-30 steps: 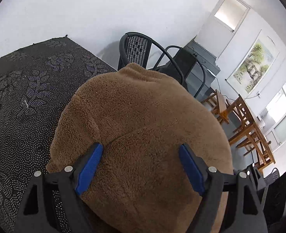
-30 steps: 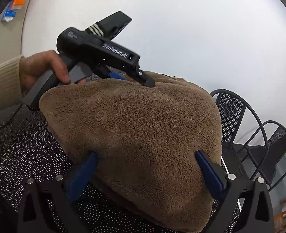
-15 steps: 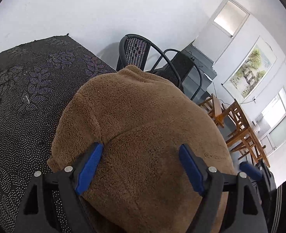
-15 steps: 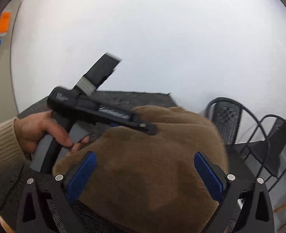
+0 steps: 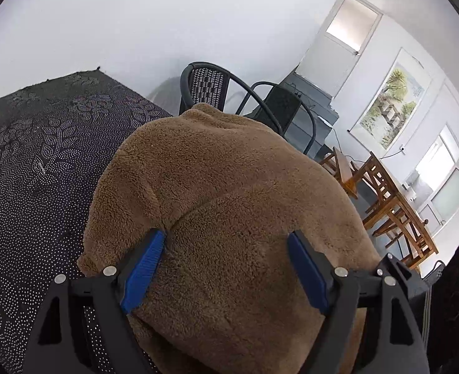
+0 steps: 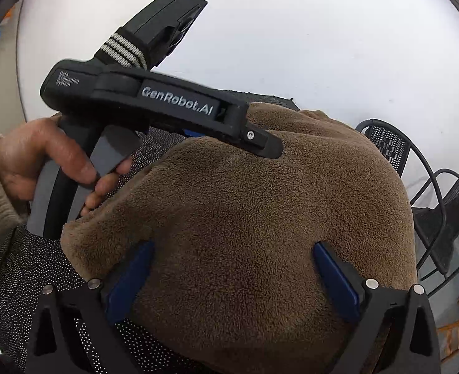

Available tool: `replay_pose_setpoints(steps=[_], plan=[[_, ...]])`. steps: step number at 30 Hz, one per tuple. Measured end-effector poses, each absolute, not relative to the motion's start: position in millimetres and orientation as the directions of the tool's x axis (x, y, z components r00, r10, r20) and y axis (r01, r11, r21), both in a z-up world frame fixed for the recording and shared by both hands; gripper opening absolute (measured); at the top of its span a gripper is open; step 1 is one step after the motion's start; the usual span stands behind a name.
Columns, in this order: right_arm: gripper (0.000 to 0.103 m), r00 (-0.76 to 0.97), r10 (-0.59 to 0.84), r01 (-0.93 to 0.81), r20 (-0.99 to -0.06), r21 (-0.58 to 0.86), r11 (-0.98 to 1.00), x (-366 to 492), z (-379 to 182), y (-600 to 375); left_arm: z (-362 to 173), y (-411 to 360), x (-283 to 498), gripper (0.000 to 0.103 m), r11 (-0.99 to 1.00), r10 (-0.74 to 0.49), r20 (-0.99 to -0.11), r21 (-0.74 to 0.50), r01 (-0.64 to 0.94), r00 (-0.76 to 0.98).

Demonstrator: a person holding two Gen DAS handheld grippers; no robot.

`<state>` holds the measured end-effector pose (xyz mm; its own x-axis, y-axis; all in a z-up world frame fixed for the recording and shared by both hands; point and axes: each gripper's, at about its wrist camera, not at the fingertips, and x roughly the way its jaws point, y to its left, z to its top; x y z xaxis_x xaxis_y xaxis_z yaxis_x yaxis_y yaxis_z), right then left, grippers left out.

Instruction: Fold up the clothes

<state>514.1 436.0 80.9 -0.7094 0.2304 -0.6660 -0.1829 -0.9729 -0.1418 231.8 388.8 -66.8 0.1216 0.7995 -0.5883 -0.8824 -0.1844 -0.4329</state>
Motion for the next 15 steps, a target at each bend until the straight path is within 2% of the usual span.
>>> replay_pose_setpoints(steps=[5, 7, 9, 11, 15], plan=[[0.102, -0.743, 0.196, -0.169, -0.640, -0.104, -0.980, 522, 85, 442, -61, 383, 228, 0.085, -0.218, 0.814, -0.570, -0.470, -0.855, 0.106], [0.102, -0.758, 0.176, -0.156, -0.628, -0.087, -0.984, 527, 88, 446, -59, 381, 233, 0.091, -0.232, 0.820, -0.567, -0.462, -0.856, 0.083], [0.102, -0.770, 0.154, -0.147, -0.619, -0.063, -0.987, 530, 91, 451, -55, 378, 239, 0.103, -0.237, 0.829, -0.557, -0.448, -0.862, 0.062], [0.102, -0.776, 0.145, -0.149, -0.614, -0.044, -0.988, 535, 94, 455, -51, 377, 248, 0.103, -0.260, 0.814, -0.580, -0.390, -0.883, 0.016], [0.102, -0.763, 0.181, -0.166, -0.621, -0.082, -0.983, 540, 98, 453, -41, 375, 271, 0.103, -0.346, 0.755, -0.639, -0.195, -0.918, -0.149]])
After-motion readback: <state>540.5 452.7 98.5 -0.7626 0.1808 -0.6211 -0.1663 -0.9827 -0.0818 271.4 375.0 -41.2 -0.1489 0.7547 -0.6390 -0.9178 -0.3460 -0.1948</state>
